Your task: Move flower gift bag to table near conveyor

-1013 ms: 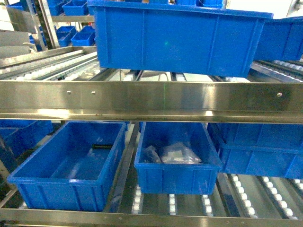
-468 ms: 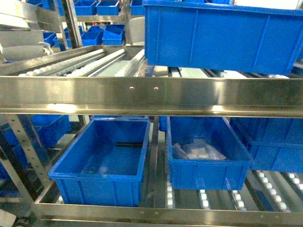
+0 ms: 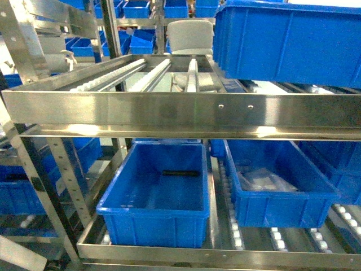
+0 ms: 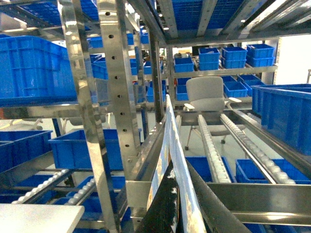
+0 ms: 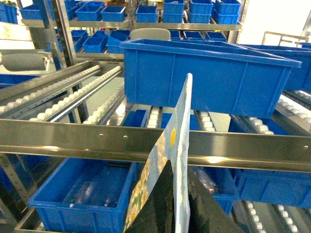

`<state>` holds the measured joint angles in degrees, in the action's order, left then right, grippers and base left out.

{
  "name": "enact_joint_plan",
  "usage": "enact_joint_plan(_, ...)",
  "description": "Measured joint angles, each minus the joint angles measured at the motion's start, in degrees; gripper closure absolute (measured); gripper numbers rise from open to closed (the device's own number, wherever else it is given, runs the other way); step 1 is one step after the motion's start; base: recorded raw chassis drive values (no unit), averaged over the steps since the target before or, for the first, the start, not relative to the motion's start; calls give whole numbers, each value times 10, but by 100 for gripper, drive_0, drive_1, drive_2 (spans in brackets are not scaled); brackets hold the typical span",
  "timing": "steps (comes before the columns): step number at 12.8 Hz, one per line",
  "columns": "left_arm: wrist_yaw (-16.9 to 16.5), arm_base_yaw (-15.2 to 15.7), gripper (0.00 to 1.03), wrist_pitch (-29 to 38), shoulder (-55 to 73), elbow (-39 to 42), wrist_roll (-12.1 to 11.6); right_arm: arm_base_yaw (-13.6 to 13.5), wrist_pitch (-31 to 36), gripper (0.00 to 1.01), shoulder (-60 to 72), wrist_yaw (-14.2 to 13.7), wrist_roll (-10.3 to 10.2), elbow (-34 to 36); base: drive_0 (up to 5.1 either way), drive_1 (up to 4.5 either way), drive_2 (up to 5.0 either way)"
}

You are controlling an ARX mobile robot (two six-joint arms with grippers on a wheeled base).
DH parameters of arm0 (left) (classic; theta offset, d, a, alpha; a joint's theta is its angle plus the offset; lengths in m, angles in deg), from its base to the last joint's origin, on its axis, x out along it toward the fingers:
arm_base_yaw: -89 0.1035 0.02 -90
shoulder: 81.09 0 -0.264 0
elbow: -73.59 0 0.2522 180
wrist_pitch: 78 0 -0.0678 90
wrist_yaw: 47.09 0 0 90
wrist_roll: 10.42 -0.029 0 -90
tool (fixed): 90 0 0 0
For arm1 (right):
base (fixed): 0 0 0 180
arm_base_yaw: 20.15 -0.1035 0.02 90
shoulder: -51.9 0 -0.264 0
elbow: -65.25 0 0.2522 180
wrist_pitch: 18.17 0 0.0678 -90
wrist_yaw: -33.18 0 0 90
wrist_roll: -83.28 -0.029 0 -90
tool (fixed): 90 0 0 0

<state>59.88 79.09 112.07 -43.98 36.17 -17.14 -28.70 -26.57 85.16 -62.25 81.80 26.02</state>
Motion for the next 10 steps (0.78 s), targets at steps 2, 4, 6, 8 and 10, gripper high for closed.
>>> enact_joint_plan(2,0,0,101,0,0,0,0,0,0,98,0,0,0,0,-502,243,243)
enact_joint_plan(4,0,0,101,0,0,0,0,0,0,98,0,0,0,0,-505,241,241)
enact_joint_plan(6,0,0,101,0,0,0,0,0,0,98,0,0,0,0,-507,238,238)
enact_joint_plan(8,0,0,101,-1,0,0,0,0,-1,98,0,0,0,0,-503,242,242)
enact_joint_plan(10,0,0,101,0,0,0,0,0,-2,98,0,0,0,0,-503,242,242)
